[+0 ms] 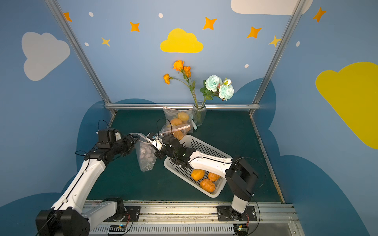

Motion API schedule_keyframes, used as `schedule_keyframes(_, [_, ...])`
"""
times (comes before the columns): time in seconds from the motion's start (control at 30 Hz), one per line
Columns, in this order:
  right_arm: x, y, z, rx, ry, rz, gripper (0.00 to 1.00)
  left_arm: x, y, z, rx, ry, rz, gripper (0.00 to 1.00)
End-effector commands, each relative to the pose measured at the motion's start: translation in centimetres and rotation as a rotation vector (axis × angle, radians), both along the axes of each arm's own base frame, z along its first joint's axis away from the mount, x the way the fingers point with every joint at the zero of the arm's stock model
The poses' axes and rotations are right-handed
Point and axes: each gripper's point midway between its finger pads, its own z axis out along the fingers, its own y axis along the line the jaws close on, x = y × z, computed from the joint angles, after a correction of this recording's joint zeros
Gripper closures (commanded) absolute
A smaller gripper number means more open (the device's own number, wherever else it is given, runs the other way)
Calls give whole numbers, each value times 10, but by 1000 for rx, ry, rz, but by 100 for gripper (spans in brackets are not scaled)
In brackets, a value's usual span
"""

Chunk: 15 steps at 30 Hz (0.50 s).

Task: Put the potatoes into a zipper bag and zip it
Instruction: Open the zipper of the food storage bag.

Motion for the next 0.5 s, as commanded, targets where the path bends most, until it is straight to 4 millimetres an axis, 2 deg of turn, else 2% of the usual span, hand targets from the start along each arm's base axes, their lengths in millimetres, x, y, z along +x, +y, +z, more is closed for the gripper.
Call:
schedule_keyframes(0.0, [-3, 1, 4, 19, -13, 4, 100, 8, -2, 7, 7, -25, -9, 49])
schedule_keyframes(0.17, [-5, 2, 3, 20, -8, 11, 100, 11, -3, 3, 7, -2, -15, 66])
schedule_keyframes(0.33, [-7, 1, 0, 18, 0, 17, 100, 12, 0, 5, 32, -3, -6, 75])
schedule_keyframes(0.47, [-8, -1, 2, 30, 18, 15, 100, 13, 1, 10, 60, -16, -4, 93])
